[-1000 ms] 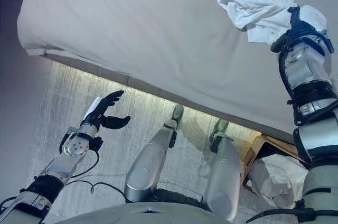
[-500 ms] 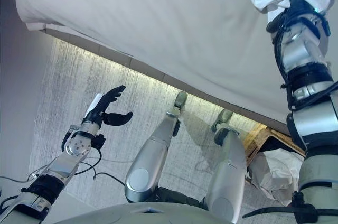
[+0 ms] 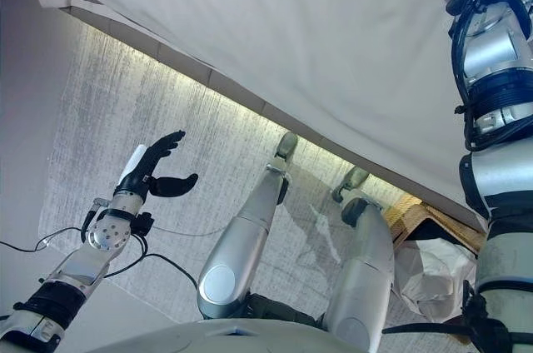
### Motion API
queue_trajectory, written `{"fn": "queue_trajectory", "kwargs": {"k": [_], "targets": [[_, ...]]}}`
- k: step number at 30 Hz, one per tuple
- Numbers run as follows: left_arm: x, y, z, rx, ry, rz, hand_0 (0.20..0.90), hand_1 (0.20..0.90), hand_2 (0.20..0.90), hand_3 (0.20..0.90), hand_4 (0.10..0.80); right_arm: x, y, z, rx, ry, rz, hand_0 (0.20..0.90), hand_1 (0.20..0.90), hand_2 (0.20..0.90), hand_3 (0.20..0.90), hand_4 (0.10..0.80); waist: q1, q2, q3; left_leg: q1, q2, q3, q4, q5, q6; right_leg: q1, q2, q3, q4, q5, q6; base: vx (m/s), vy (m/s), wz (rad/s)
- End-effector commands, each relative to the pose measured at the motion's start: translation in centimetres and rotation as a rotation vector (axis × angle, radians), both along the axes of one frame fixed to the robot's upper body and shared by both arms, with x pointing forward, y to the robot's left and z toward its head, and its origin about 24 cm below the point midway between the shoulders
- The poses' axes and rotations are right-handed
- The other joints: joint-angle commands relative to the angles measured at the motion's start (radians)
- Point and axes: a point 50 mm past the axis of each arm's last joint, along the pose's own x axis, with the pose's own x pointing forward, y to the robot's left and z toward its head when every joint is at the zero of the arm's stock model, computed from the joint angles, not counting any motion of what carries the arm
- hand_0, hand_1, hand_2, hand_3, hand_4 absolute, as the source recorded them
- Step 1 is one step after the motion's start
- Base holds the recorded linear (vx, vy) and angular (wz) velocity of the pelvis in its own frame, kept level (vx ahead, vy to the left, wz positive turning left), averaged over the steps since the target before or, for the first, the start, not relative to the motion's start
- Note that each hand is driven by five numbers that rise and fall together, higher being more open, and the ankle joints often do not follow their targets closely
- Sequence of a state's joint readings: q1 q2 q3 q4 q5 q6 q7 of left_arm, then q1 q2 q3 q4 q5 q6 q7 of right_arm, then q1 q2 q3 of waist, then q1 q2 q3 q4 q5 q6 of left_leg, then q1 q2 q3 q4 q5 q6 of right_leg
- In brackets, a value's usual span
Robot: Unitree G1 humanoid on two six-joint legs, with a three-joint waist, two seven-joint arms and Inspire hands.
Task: Pick up the clothes from the bed and place them into the basket
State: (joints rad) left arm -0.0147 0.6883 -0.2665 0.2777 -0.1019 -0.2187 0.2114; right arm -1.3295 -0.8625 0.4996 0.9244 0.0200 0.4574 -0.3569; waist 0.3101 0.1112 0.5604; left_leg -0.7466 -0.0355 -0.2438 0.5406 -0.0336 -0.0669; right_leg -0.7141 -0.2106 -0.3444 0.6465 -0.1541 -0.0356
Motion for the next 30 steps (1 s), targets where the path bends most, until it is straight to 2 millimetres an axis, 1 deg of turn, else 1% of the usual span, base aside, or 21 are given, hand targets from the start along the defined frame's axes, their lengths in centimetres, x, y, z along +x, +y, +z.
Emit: {"fn": "queue_trajectory", "kwargs": {"k": [1, 5, 11, 14, 18, 23, 26, 28, 29, 30], "targets": [[-1.7, 2.5, 1.8, 0.050, -0.093, 0.056, 0.900, 0.900, 0.900, 0.900, 0.800, -3.1, -2.4, 5.6, -0.140, -0.147, -0.117, 0.300, 0.300, 0.300, 0.200, 0.100, 0.014, 0.008, -0.040, -0.002, 0.044, 0.096, -0.045, -0.002, 0.066, 0.024, 0.066, 0.009, 0.103, -0.093, -0.019, 0.010, -0.057, -0.02], [-1.6, 2.8, 2.1, 0.064, -0.096, 0.058, 0.900, 0.900, 0.900, 0.900, 0.800, -3.3, -2.9, 5.5, -0.117, -0.152, -0.120, 0.300, 0.300, 0.300, 0.200, 0.100, 0.009, 0.000, -0.040, -0.004, 0.052, 0.093, -0.038, -0.004, 0.066, 0.027, 0.075, 0.010, 0.103, -0.094, -0.023, -0.006, -0.056, 0.00], [-1.7, 2.8, 2.1, 0.068, -0.099, 0.048, 0.900, 0.900, 0.900, 0.900, 0.800, -3.4, -3.5, 4.8, -0.088, -0.138, -0.113, 0.300, 0.300, 0.300, 0.200, 0.100, 0.007, -0.003, -0.040, 0.025, 0.055, 0.093, -0.036, -0.012, 0.062, 0.066, 0.084, 0.006, 0.087, -0.094, -0.029, -0.008, -0.017, -0.03], [-1.7, 2.8, 2.1, 0.070, -0.093, 0.033, 0.900, 0.900, 0.900, 0.900, 0.800, -3.5, -4.0, 4.5, -0.083, -0.117, -0.112, 0.300, 0.300, 0.300, 0.200, 0.100, 0.005, -0.008, -0.040, 0.071, 0.053, 0.095, -0.050, -0.017, 0.056, 0.119, 0.088, 0.000, 0.054, -0.090, -0.029, -0.003, 0.008, -0.03], [-1.6, 2.6, 1.9, 0.067, -0.091, 0.017, 0.900, 0.900, 0.900, 0.900, 0.800, -3.7, -4.5, 4.5, -0.095, -0.087, -0.117, 0.300, 0.300, 0.300, 0.200, 0.100, -0.002, -0.014, -0.040, 0.147, 0.054, 0.105, -0.071, -0.025, 0.049, 0.200, 0.087, -0.001, 0.001, -0.082, -0.027, -0.004, 0.064, -0.11], [-1.2, 2.4, 2.1, 0.070, -0.086, 0.004, 0.900, 0.900, 0.900, 0.900, 0.800, -4.7, -6.2, 4.4, -0.082, -0.073, -0.144, 0.300, 0.300, 0.300, 0.200, 0.100, -0.008, -0.033, -0.041, 0.261, 0.051, 0.124, -0.095, -0.041, 0.039, 0.336, 0.078, -0.006, -0.075, -0.074, -0.019, 0.028, 0.064, -0.16], [-0.8, 2.3, 2.3, 0.073, -0.082, -0.006, 0.900, 0.900, 0.900, 0.900, 0.800, -5.2, -6.8, 4.7, -0.076, -0.084, -0.153, 0.300, 0.300, 0.300, 0.200, 0.100, -0.011, -0.040, -0.043, 0.287, 0.048, 0.132, -0.098, -0.042, 0.035, 0.370, 0.075, -0.003, -0.098, -0.065, -0.014, 0.031, 0.017, -0.14], [-0.7, 2.2, 2.3, 0.074, -0.083, -0.012, 0.900, 0.900, 0.900, 0.900, 0.800, -5.4, -6.9, 4.9, -0.071, -0.103, -0.155, 0.307, 0.307, 0.307, 0.208, 0.108, -0.013, -0.042, -0.045, 0.287, 0.048, 0.135, -0.096, -0.043, 0.035, 0.372, 0.075, -0.002, -0.101, -0.063, -0.013, 0.007, -0.003, -0.03], [-0.6, 2.1, 2.3, 0.075, -0.083, -0.015, 0.900, 0.900, 0.900, 0.900, 0.800, -5.5, -6.9, 4.9, -0.075, -0.114, -0.156, 0.702, 0.702, 0.702, 0.669, 0.569, -0.016, -0.042, -0.046, 0.286, 0.047, 0.136, -0.094, -0.045, 0.035, 0.371, 0.075, 0.000, -0.102, -0.062, -0.014, 0.000, 0.000, 0.00], [-0.5, 2.0, 2.2, 0.076, -0.083, -0.017, 0.900, 0.900, 0.900, 0.900, 0.800, -5.6, -7.0, 4.9, -0.078, -0.123, -0.159, 0.900, 0.900, 0.900, 0.900, 0.800, -0.019, -0.040, -0.044, 0.282, 0.046, 0.138, -0.089, -0.046, 0.036, 0.366, 0.074, 0.001, -0.098, -0.061, -0.015, 0.000, 0.000, 0.00]]}}
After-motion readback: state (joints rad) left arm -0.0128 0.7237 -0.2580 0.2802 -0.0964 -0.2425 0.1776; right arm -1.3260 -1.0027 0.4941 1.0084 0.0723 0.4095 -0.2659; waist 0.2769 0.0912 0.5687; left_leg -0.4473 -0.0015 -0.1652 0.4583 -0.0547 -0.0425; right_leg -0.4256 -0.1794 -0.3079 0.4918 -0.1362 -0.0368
